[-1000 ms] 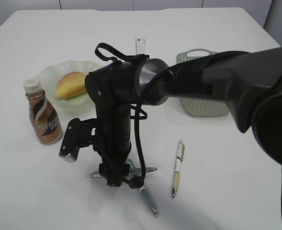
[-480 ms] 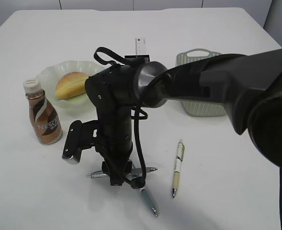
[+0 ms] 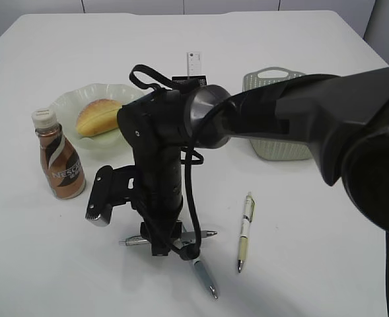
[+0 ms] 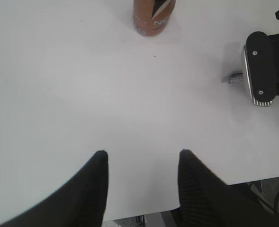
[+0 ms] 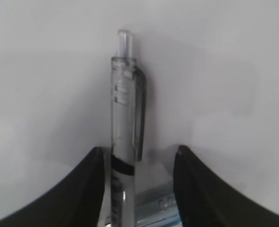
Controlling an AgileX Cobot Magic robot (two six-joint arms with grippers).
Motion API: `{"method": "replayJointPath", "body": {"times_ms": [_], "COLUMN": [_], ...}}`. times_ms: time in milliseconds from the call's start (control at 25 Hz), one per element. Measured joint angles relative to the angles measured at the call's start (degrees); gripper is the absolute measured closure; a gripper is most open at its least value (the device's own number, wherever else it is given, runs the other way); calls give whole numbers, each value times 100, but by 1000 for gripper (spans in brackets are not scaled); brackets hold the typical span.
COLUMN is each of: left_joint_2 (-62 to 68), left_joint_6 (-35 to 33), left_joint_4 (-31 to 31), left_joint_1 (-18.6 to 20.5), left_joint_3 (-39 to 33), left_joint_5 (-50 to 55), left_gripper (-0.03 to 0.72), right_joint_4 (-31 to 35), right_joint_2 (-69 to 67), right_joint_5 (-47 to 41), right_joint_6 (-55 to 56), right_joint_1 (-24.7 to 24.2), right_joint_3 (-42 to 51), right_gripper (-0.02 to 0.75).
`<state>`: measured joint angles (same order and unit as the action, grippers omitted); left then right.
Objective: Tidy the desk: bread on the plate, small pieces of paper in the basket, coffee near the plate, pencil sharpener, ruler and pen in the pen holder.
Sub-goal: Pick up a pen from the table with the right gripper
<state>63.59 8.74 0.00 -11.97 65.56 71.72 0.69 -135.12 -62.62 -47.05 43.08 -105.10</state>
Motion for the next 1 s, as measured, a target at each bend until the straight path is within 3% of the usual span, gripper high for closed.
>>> {"method": "replayJointPath", "body": {"times_ms": [200, 440, 760, 1000], "left_joint_2": [0, 0, 0, 0], "left_joint_6": [0, 0, 0, 0], "left_joint_4": [0, 0, 0, 0], "left_joint_1": [0, 0, 0, 0], "left_joint_3": [0, 0, 0, 0], "left_joint_5": [0, 0, 0, 0], "left_gripper": [338, 338, 338, 337], "right_joint_4": [0, 12, -22, -22], "right_joint_2": [-13, -16, -36, -101], "right_joint_5": [0, 0, -81, -626], "right_joint_6": [0, 23, 1490, 2542], "right_joint_1": [0, 0, 0, 0], "right_joint_3": [-4, -4, -54, -752], "right_gripper": [402, 591, 611, 612]}}
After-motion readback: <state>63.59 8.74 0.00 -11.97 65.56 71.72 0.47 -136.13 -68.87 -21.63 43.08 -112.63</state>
